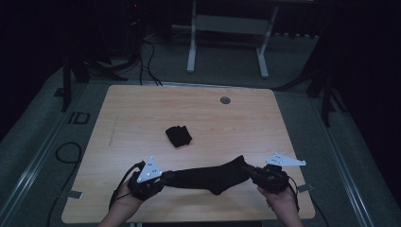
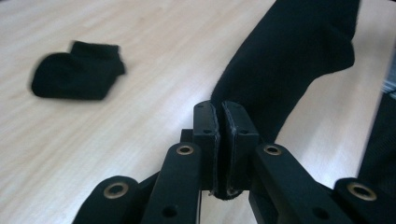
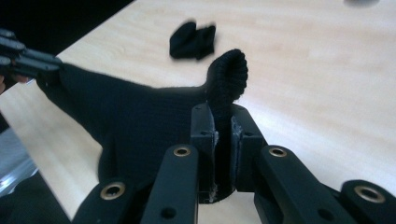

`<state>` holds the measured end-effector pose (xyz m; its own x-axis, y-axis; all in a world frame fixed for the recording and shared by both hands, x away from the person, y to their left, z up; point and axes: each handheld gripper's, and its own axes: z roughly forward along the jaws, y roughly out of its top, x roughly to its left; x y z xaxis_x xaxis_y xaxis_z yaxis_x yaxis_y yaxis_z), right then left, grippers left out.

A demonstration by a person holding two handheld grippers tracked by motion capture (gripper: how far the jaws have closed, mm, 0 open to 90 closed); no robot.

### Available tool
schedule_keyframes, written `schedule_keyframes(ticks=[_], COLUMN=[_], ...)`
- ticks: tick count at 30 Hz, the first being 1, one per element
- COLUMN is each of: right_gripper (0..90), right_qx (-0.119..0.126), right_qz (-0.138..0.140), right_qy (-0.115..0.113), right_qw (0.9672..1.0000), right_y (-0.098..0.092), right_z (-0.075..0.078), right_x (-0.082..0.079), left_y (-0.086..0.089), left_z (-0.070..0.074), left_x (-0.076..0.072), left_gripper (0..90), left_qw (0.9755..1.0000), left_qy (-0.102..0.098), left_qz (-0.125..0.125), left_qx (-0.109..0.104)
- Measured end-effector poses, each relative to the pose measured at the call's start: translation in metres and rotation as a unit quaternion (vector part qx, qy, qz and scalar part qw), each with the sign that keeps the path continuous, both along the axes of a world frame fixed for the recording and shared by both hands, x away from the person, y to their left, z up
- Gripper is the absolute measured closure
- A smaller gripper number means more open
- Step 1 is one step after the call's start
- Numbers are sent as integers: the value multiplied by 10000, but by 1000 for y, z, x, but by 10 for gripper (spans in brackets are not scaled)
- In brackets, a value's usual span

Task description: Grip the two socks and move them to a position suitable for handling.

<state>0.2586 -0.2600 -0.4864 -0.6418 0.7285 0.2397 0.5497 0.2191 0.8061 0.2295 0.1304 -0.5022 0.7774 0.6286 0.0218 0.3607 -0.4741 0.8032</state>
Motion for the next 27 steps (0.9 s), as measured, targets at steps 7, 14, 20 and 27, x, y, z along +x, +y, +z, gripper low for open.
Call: schedule_keyframes(ticks=[7, 14, 20, 27], right_gripper=[811, 774, 552, 599], right_qx=[-303, -433, -645, -853], right_qz=[-162, -251, -345, -454], right_qy=[406, 638, 727, 246], right_qw=[9986, 9967, 9947, 9950], right_y=[-4, -12, -17, -25], right_z=[-43, -62, -66, -45], right_x=[3, 8, 7, 5], left_y=[-11, -19, -10, 4], left_z=[-38, -62, -62, -40], left_x=[10, 17, 23, 19], left_gripper=[845, 840, 512, 604], left_qw=[9988, 9969, 9973, 9993], left_qy=[278, 554, 687, 326], left_qz=[-385, -442, -151, 35], left_qx=[117, 351, 207, -205])
